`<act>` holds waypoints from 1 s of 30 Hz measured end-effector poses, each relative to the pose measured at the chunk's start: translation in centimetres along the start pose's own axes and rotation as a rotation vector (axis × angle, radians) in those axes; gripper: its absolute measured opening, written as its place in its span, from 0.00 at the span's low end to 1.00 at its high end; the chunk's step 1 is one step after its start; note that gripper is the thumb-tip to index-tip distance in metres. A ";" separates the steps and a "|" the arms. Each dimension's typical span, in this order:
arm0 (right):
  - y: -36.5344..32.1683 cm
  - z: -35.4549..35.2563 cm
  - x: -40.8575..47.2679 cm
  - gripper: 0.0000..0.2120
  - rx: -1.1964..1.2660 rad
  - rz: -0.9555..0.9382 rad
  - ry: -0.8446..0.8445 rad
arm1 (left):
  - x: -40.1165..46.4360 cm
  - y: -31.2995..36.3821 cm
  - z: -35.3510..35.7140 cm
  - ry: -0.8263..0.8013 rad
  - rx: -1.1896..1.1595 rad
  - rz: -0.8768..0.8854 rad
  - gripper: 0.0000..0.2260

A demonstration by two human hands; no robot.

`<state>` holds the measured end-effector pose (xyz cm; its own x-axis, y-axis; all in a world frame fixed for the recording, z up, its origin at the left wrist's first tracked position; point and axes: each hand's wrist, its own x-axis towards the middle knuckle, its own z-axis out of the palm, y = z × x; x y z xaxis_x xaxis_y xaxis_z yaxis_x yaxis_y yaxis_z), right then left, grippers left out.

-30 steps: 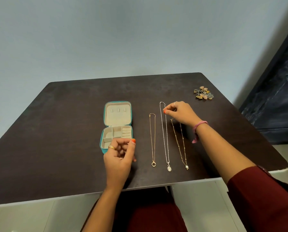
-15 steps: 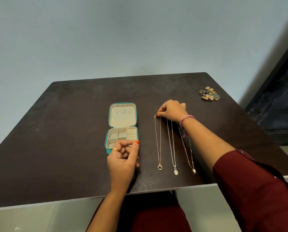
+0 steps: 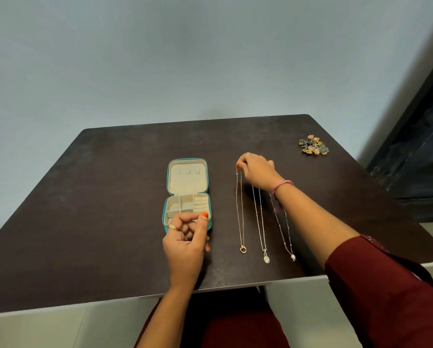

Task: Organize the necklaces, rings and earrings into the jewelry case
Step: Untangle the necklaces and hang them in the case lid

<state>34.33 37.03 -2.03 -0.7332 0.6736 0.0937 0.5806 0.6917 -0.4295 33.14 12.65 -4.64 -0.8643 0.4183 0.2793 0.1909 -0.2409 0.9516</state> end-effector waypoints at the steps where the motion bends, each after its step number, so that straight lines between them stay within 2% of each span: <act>1: -0.2 -0.6 -0.3 0.10 0.091 -0.012 -0.003 | 0.1 0.0 0.0 0.007 -0.012 -0.010 0.03; 4: -1.3 -2.8 -1.5 0.09 0.303 -0.085 0.015 | 0.3 0.1 0.0 0.016 -0.056 -0.036 0.04; 12: -5.1 -8.2 -5.3 0.05 0.377 -0.283 0.048 | 4.0 5.0 1.0 -0.063 -0.102 0.058 0.04; 14: -6.2 -9.2 -5.8 0.06 0.394 -0.328 0.065 | 5.6 6.4 1.5 -0.120 -0.125 0.059 0.03; 19: -8.7 -11.5 -6.8 0.09 0.534 -0.413 0.086 | 9.1 8.8 3.1 -0.276 -0.109 -0.057 0.10; 24: -10.7 -13.1 -7.4 0.09 0.565 -0.460 0.155 | 10.6 11.9 3.6 -0.445 -0.188 -0.173 0.17; 30: -12.1 -14.1 -7.6 0.07 0.575 -0.441 0.212 | 10.7 14.4 3.1 -0.603 -0.247 -0.210 0.17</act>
<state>37.86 27.19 15.10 -0.7369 0.4421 0.5114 -0.0698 0.7027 -0.7081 28.10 16.35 12.43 -0.4478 0.8753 0.1826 -0.1266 -0.2642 0.9561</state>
